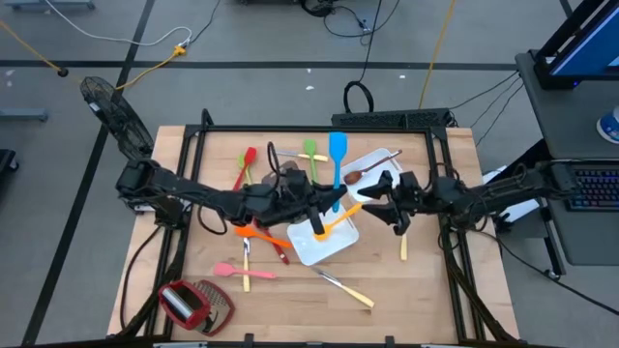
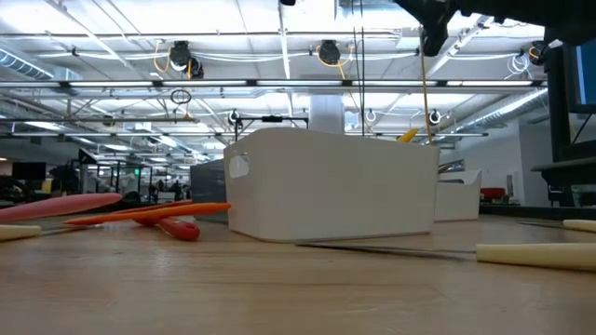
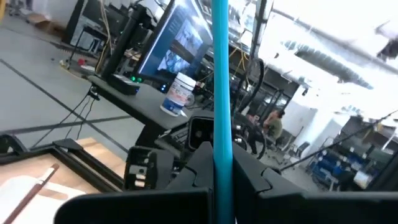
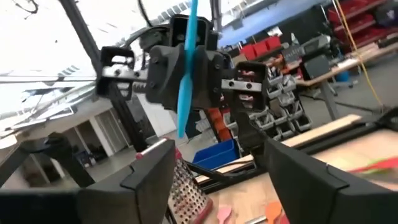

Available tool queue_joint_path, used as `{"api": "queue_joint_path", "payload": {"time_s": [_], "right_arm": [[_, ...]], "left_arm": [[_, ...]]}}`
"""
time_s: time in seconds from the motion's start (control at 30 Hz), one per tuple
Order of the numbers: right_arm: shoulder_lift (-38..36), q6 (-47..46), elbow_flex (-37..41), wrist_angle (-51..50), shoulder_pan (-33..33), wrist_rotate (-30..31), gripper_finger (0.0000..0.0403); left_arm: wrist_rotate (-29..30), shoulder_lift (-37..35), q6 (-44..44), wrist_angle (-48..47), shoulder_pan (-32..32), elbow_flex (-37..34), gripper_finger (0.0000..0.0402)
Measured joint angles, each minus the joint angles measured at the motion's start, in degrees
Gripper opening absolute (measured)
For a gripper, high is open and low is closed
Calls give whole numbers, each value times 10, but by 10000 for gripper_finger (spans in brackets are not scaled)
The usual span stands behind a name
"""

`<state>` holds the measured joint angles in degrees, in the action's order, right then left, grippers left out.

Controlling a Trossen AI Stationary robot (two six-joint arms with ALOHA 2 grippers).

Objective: Pick & Place Kitchen Items
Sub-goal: Put the blue spatula into the bottom white bin

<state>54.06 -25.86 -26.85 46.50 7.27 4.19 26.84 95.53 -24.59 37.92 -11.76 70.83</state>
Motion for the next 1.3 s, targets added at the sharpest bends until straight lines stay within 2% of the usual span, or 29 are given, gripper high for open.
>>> {"api": "queue_joint_path", "payload": {"time_s": [0.13,0.27,0.47,0.7,0.83,0.97,1.3], "right_arm": [[25,-32,-2,34,-7,-29,260],[50,-32,-22,21,-10,-55,273],[86,1,-76,-32,-22,-97,283],[99,15,-117,-83,-36,-164,284],[100,11,-123,-82,-39,-166,282],[99,2,-130,-96,-39,-197,282],[116,25,-131,-99,-47,-177,282]], "left_arm": [[-11,10,18,6,-5,0,13],[-27,18,45,23,-10,0,13],[-25,28,65,55,-10,0,13],[-8,29,69,36,0,0,13],[-8,29,65,31,4,0,13],[-9,29,55,2,6,0,13],[-9,29,50,22,8,0,13]]}}
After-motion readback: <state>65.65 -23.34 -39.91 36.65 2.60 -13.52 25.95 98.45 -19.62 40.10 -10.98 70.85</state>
